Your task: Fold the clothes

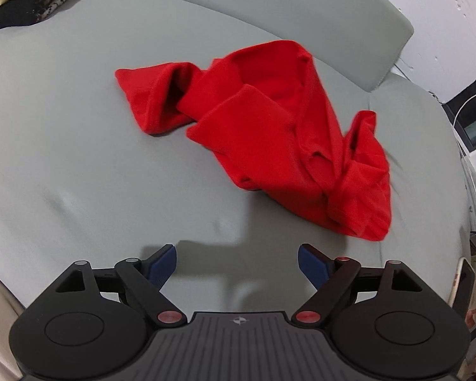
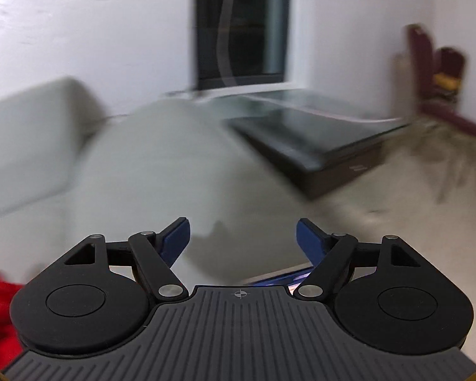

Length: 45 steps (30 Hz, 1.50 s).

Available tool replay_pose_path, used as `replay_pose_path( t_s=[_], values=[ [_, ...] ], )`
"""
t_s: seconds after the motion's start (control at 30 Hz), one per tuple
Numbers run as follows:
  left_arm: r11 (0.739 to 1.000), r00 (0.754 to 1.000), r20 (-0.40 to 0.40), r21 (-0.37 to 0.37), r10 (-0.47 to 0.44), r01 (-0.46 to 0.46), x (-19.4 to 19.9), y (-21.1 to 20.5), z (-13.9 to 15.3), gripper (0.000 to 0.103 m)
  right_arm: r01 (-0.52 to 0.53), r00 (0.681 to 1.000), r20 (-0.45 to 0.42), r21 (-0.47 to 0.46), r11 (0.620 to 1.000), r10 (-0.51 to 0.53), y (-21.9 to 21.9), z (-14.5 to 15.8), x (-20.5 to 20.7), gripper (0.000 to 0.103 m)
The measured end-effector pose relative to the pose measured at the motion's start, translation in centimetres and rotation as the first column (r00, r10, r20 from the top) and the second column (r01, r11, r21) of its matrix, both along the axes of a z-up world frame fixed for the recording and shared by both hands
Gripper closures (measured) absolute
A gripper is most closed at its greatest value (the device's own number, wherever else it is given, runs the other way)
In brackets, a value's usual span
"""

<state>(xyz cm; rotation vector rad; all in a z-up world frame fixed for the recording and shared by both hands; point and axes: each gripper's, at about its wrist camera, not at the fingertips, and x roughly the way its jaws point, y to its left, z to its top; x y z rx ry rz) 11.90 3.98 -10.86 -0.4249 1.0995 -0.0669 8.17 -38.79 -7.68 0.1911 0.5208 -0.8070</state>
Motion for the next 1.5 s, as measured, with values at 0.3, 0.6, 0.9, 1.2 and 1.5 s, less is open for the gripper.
replay_pose_path(
  t_s=[0.3, 0.6, 0.9, 1.2, 1.5],
  values=[
    [1.0, 1.0, 0.029, -0.011, 0.009, -0.009, 0.6, -0.4, 0.0, 0.019, 0.032, 0.999, -0.039, 0.038, 0.999, -0.03, -5.3, -2.1, 0.9, 0.024],
    [0.986, 0.989, 0.035, -0.087, 0.146, -0.142, 1.5, 2.6, -1.0, 0.019, -0.128, 0.99, 0.055, -0.061, 0.99, 0.132, -1.5, 1.4, 4.5, 0.018],
    [0.981, 0.985, 0.069, -0.126, 0.157, -0.148, 2.0, 3.8, -1.4, 0.019, -0.719, 0.692, 0.059, 0.147, 0.68, 0.719, 12.6, 1.4, 7.7, 0.027],
    [0.97, 0.979, 0.078, -0.174, 0.186, -0.17, 1.3, 5.1, -2.0, 0.019, -0.904, 0.342, -0.128, 0.225, 0.363, 0.931, 25.1, -2.0, 13.7, 0.032],
    [0.969, 0.98, 0.102, -0.196, 0.17, -0.148, 0.0, 5.6, -1.0, 0.019, -0.779, 0.583, -0.007, 0.281, 0.561, 0.813, 20.2, 1.5, 14.3, 0.096]
  ],
)
